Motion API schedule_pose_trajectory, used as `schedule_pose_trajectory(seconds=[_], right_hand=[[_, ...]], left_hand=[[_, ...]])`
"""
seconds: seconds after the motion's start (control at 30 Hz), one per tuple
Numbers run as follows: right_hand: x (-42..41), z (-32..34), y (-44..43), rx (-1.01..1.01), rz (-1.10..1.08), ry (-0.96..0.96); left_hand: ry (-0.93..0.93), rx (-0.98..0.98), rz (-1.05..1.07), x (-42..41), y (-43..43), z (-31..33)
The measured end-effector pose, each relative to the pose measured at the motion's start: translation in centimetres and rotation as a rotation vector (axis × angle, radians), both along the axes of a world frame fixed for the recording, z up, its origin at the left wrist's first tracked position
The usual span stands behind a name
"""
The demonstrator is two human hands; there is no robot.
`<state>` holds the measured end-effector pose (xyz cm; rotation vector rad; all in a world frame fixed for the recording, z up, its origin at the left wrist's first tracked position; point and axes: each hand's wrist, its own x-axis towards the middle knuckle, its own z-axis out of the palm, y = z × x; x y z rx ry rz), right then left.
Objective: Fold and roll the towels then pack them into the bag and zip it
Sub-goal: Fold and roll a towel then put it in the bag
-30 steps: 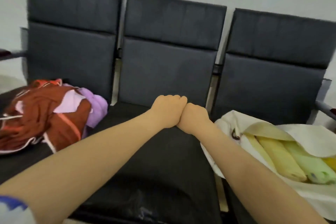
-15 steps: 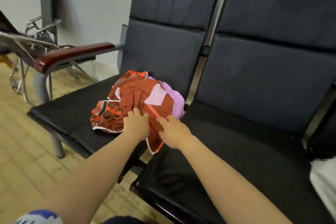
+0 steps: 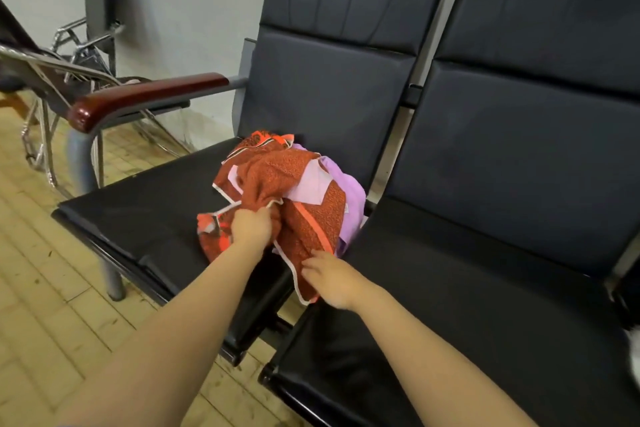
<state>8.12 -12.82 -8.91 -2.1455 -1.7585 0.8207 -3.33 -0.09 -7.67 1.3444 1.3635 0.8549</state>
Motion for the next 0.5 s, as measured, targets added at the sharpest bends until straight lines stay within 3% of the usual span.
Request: schedule_pose_trajectory(seconds=[0.03,0.1,0.13,0.2,0.27,0.3,0.4,0.43,0.5], right_hand=[[-0.4,0.6,-0.2,0.105,-0.164,0.268],[-0.3,2.5,-0.7,0.298,-0.528,0.943],[0.6,3.3,-1.0,0.349,-0.585,1.217],[3.2,4.8,-2.4,0.409,-0.612,1.471],[5.4,6.1,-5.0,0.405,-0.616,1.399],[6.6,6.1,-6.6,0.37,-0.649,1.32],[10.7,4.8,-12.0,0.38,-0.794,1.061],[11.9,4.2,-13.9,0.382,-0.812,0.945],[13.8,3.0,-17.8,0.292,-0.841,0.632]], left_hand=[[-0.125,-0.004,-0.035,0.9,-1.2,1.5],[-0.178,0.098,-0.206,3.0,-4.9,4.0],[-0.187,0.136,-0.322,4.0,-7.2,4.9],[-0.145,0.264,-0.567,5.4,-11.5,5.9],[-0.057,0.324,-0.736,6.0,-14.5,6.5],[-0.045,0.244,-0.814,6.1,-15.2,6.2],[0.005,-0.214,-0.945,6.1,-16.4,4.8],[0.118,-0.223,-0.938,6.4,-16.3,3.4],[0.522,0.114,-0.888,6.9,-16.0,1.1]])
